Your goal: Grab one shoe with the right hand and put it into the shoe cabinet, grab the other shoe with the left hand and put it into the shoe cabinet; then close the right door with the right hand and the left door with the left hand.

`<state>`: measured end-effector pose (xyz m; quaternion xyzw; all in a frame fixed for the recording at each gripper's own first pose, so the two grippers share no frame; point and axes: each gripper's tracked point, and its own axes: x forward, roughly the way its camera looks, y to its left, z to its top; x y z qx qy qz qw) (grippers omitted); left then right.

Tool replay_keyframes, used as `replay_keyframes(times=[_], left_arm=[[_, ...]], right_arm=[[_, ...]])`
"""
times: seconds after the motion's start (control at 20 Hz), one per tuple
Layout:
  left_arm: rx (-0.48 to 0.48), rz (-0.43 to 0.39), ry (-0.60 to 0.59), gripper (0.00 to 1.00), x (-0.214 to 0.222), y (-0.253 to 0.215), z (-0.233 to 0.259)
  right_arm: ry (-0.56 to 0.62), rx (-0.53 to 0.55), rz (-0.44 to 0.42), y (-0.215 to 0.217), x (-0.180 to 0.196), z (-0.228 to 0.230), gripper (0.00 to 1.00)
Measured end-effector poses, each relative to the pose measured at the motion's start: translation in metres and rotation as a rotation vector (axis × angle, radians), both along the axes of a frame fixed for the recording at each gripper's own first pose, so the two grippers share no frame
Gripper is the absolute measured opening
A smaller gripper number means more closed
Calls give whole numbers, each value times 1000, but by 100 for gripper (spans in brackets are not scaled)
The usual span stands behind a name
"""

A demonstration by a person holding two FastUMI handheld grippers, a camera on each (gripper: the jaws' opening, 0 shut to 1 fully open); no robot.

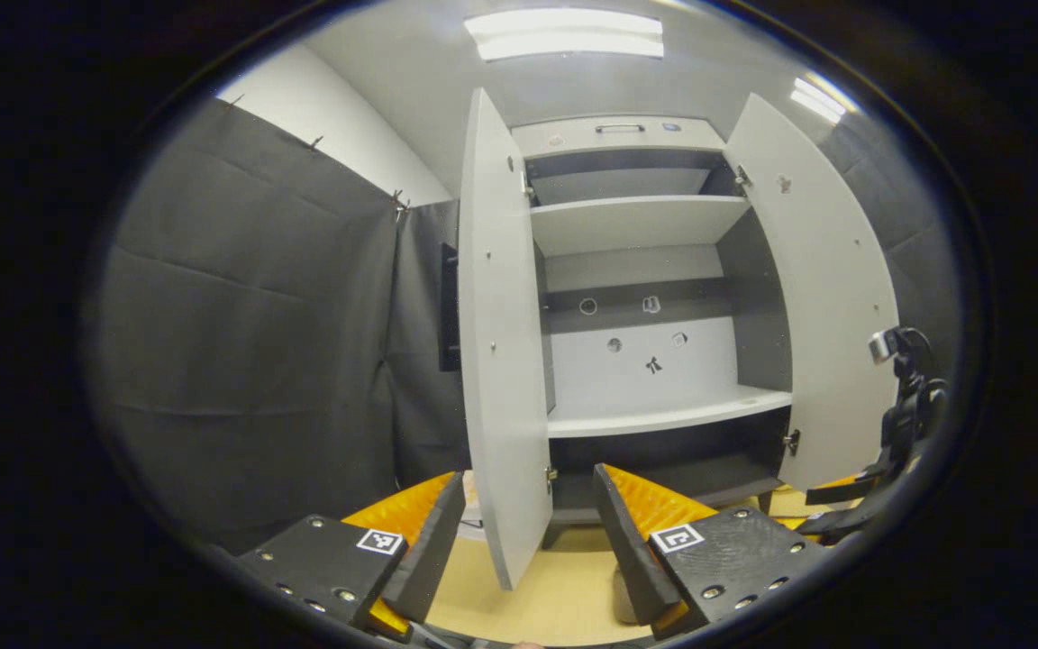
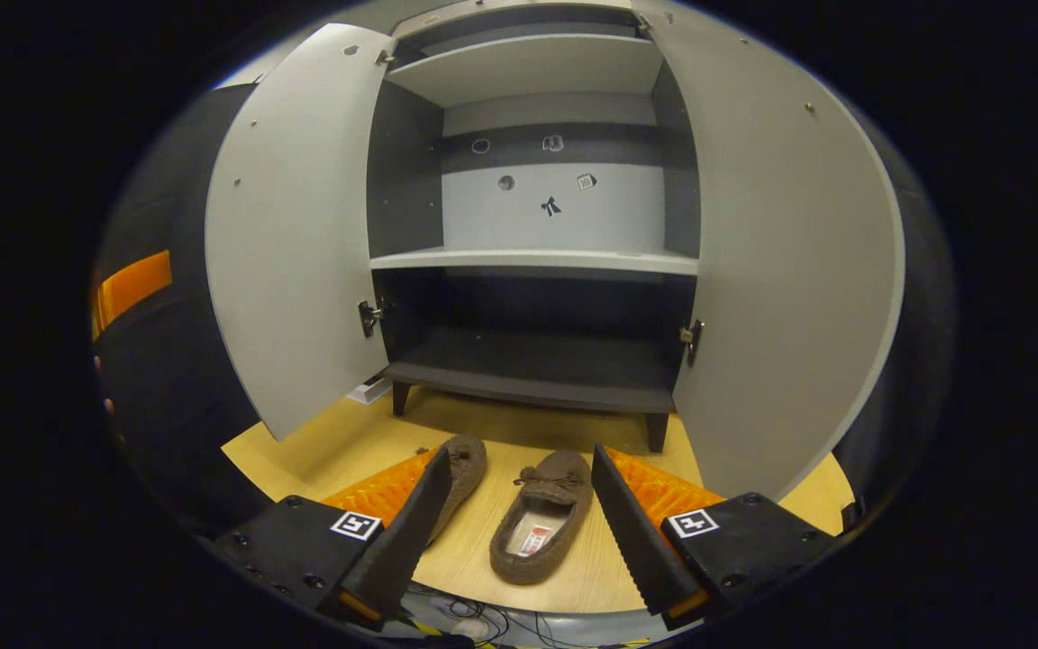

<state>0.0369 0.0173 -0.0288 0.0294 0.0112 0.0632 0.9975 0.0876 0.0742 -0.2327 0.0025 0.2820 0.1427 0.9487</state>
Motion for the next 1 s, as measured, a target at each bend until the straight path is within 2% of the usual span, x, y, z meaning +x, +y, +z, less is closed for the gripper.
replay_keyframes(times=[0.05, 0.1, 0.15, 0.2, 0.45, 0.55, 0.6, 0.7, 1.0], left_arm=[[-1, 8, 4, 83, 0, 3, -2], [-1, 18, 9, 90, 2, 8, -4], [-1, 28, 14, 90, 2, 12, -7], [0, 37, 17, 83, 3, 16, -8], [20, 73, 42, 83, 5, 29, -19], [26, 85, 48, 83, 5, 33, -23], [28, 92, 53, 83, 6, 35, -24], [30, 105, 67, 83, 5, 40, -30], [24, 127, 92, 83, 3, 48, -38]], right_arm=[[33, -1, 6, 3, 2, -12, 99], [69, -1, 11, 7, 3, -23, 100], [102, -1, 13, 9, 4, -34, 100], [132, -6, 11, 11, 6, -45, 100], [241, -36, 21, 19, 13, -88, 98], [288, -44, 25, 22, 13, -104, 90], [312, -38, 26, 25, 14, -112, 94], [371, -31, 31, 32, 14, -130, 83], [480, -62, 13, 35, 26, -168, 80]])
